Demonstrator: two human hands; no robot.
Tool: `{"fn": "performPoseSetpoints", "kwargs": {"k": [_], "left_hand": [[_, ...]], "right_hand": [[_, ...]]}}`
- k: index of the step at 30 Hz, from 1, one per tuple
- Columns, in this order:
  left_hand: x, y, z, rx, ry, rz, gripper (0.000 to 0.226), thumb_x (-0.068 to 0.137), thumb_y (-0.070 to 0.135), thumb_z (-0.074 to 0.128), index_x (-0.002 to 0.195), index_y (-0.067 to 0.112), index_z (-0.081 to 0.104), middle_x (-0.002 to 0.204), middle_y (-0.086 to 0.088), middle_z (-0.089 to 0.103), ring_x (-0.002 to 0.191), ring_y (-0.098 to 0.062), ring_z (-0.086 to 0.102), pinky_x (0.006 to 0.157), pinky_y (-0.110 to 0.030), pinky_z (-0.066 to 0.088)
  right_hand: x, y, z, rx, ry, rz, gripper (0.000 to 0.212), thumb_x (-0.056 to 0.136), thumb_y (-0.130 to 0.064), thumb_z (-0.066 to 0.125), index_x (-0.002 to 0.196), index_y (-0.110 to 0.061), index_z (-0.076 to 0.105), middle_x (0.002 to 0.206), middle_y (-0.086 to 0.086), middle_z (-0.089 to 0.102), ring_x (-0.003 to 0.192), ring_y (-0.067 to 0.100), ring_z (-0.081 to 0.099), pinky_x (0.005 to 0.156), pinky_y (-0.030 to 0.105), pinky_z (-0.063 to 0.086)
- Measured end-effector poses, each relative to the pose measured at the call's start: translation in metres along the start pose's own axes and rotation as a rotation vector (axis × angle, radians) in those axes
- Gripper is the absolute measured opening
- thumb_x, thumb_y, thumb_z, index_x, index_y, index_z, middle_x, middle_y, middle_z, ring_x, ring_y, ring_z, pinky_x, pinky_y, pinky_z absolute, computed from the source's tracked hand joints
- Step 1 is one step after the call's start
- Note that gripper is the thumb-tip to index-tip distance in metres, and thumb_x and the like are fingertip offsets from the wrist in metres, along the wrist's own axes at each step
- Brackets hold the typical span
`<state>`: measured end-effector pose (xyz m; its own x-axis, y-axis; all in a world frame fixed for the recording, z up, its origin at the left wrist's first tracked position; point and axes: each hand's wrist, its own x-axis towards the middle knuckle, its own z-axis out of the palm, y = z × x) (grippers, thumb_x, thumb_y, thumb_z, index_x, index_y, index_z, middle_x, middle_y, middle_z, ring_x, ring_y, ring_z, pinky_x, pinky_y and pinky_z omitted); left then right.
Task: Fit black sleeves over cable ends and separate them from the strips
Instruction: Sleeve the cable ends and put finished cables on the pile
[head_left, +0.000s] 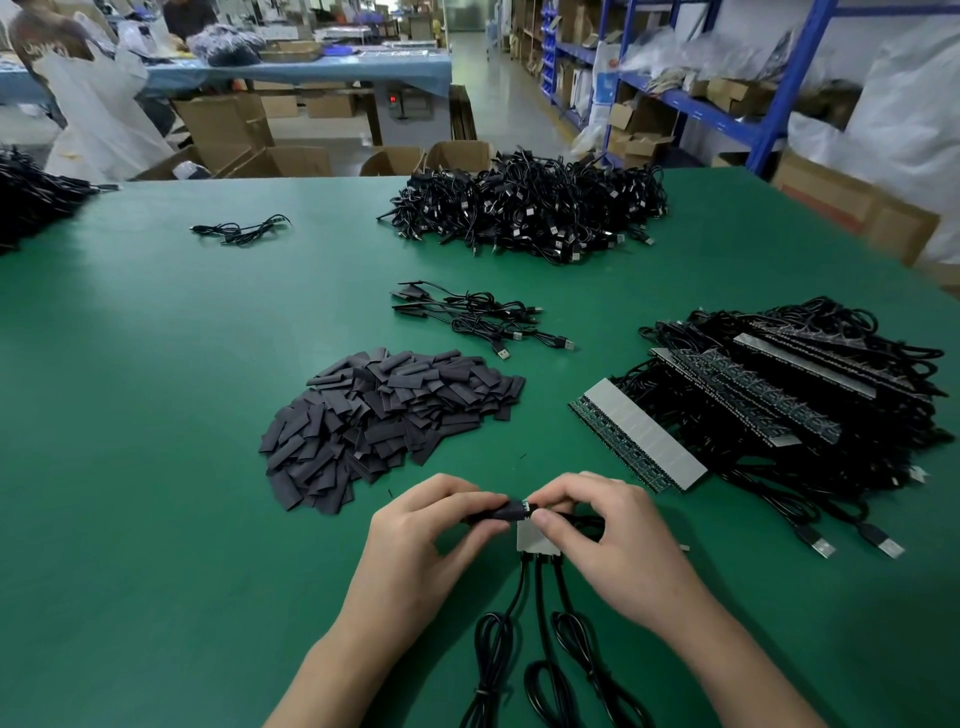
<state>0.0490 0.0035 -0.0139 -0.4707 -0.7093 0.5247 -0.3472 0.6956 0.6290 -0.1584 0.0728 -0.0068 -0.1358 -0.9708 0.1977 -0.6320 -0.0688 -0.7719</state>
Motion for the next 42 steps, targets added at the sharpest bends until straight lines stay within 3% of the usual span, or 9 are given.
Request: {"fn": "performPoseSetpoints", "kwargs": {"k": [4, 12, 20, 25, 30, 42], "left_hand": [[0.0004, -0.0002, -0.0006, 0.025, -0.003, 0.033, 0.02, 0.085, 0.025, 0.08, 0.104, 0.019, 0.081, 0.096, 0.012, 0.07, 0.088, 0.001, 0.066, 0.08, -0.017, 0.054], [-0.0004, -0.0041, -0.0013, 0.065, -0.023, 0.059, 0.021, 0.085, 0.025, 0.08, 0.105, 0.02, 0.081, 0.098, 0.013, 0.068, 0.09, 0.002, 0.064, 0.081, -0.013, 0.051], [-0.0001, -0.0029, -0.0003, 0.039, -0.025, 0.051, 0.019, 0.085, 0.028, 0.079, 0.103, 0.021, 0.081, 0.096, 0.016, 0.069, 0.089, 0.004, 0.065, 0.081, -0.012, 0.051], [-0.0006, -0.0045, -0.0004, 0.071, -0.02, 0.082, 0.021, 0.084, 0.025, 0.081, 0.104, 0.02, 0.081, 0.096, 0.012, 0.068, 0.086, 0.001, 0.064, 0.079, -0.016, 0.052], [0.0, -0.0035, -0.0011, 0.098, -0.036, 0.105, 0.02, 0.085, 0.024, 0.082, 0.104, 0.02, 0.081, 0.096, 0.011, 0.068, 0.085, -0.002, 0.065, 0.076, -0.024, 0.056], [-0.0003, 0.0, 0.0027, 0.04, -0.04, 0.028, 0.021, 0.09, 0.04, 0.074, 0.103, 0.025, 0.081, 0.094, 0.017, 0.067, 0.085, 0.0, 0.066, 0.074, -0.024, 0.055]], "right_hand": [[-0.0006, 0.0003, 0.0013, -0.015, -0.006, 0.017, 0.008, 0.091, -0.031, 0.072, 0.093, -0.038, 0.073, 0.084, -0.018, 0.067, 0.09, 0.004, 0.064, 0.08, 0.026, 0.051], [-0.0018, -0.0004, 0.0022, -0.063, -0.005, 0.016, 0.012, 0.091, -0.036, 0.071, 0.088, -0.047, 0.068, 0.083, -0.019, 0.066, 0.093, 0.0, 0.06, 0.082, 0.019, 0.047], [-0.001, -0.0009, 0.0002, -0.015, -0.021, 0.025, 0.003, 0.091, -0.035, 0.071, 0.091, -0.037, 0.072, 0.079, -0.015, 0.067, 0.084, 0.005, 0.065, 0.073, 0.023, 0.051], [-0.0021, 0.0003, 0.0021, -0.042, -0.018, 0.029, 0.007, 0.09, -0.035, 0.071, 0.087, -0.041, 0.07, 0.081, -0.022, 0.066, 0.087, 0.001, 0.061, 0.074, 0.011, 0.043], [-0.0011, -0.0015, 0.0021, -0.051, -0.05, 0.039, 0.014, 0.091, -0.035, 0.07, 0.084, -0.046, 0.066, 0.08, -0.024, 0.064, 0.083, 0.002, 0.062, 0.069, 0.013, 0.043], [-0.0016, -0.0089, 0.0012, 0.026, -0.052, 0.031, 0.005, 0.091, -0.034, 0.07, 0.086, -0.034, 0.073, 0.074, -0.016, 0.067, 0.069, 0.006, 0.063, 0.059, 0.012, 0.041]]}}
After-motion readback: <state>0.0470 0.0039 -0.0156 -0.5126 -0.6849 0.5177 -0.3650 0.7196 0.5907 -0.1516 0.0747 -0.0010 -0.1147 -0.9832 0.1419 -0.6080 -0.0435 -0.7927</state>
